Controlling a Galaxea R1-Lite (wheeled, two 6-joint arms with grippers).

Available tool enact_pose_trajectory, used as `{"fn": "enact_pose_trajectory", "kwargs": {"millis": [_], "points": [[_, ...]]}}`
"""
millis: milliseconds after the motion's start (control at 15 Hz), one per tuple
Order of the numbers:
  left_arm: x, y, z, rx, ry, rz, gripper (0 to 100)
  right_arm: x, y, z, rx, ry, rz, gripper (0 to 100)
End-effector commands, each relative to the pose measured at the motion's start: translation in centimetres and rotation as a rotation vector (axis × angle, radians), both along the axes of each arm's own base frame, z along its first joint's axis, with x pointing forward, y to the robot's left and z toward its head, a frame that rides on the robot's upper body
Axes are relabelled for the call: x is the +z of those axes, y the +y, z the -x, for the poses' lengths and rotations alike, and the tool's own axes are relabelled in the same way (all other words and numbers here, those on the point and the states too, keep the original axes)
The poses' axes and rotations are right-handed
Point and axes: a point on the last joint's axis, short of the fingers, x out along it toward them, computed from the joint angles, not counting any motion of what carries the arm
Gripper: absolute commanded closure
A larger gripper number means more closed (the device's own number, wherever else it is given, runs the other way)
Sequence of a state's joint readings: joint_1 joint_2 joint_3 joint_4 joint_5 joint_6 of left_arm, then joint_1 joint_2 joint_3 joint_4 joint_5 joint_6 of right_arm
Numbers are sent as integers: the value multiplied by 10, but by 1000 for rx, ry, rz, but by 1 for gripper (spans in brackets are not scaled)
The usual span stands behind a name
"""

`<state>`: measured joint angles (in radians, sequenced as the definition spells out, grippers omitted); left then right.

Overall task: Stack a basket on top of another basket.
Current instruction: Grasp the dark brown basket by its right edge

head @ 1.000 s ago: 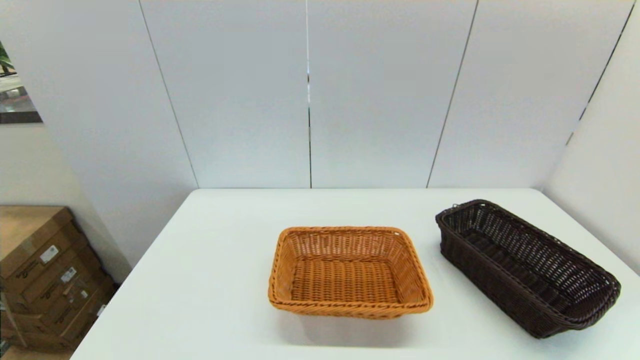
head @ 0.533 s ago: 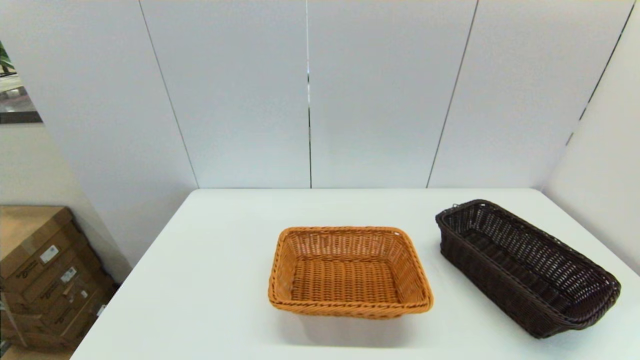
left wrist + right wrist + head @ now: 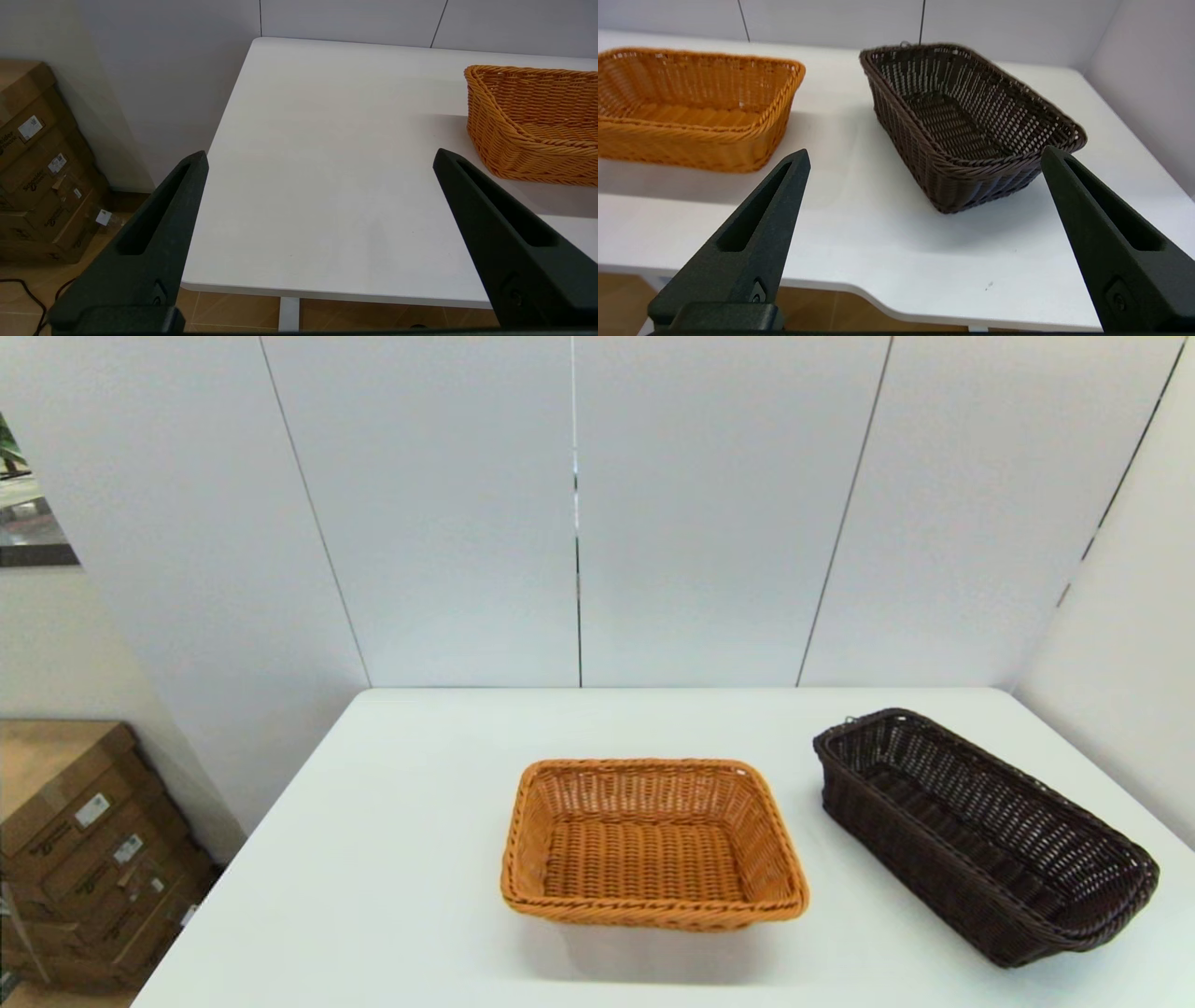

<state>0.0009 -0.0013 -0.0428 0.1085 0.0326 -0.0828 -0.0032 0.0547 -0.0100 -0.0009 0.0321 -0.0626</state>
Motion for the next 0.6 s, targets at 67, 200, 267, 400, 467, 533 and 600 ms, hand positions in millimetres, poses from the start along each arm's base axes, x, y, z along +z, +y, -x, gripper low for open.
{"fn": "enact_pose_trajectory", "kwargs": {"millis": [67, 200, 267, 400, 467, 533, 600], "points": [[0, 0, 0, 2, 0, 2, 0, 57, 1, -30, 47, 153, -81, 0], [0, 0, 0, 0, 0, 2, 0, 80, 3, -52, 69, 232, -121, 0], [0, 0, 0, 2, 0, 2, 0, 94, 5, -69, 67, 278, -168, 0], [0, 0, 0, 2, 0, 2, 0, 103, 6, -97, 30, 377, -237, 0], [0, 0, 0, 0, 0, 2, 0, 104, 6, -114, -20, 447, -276, 0], [0, 0, 0, 2, 0, 2, 0, 104, 4, -129, -73, 511, -330, 0], [0, 0, 0, 0, 0, 2, 0, 104, 1, -142, -129, 576, -390, 0]]}}
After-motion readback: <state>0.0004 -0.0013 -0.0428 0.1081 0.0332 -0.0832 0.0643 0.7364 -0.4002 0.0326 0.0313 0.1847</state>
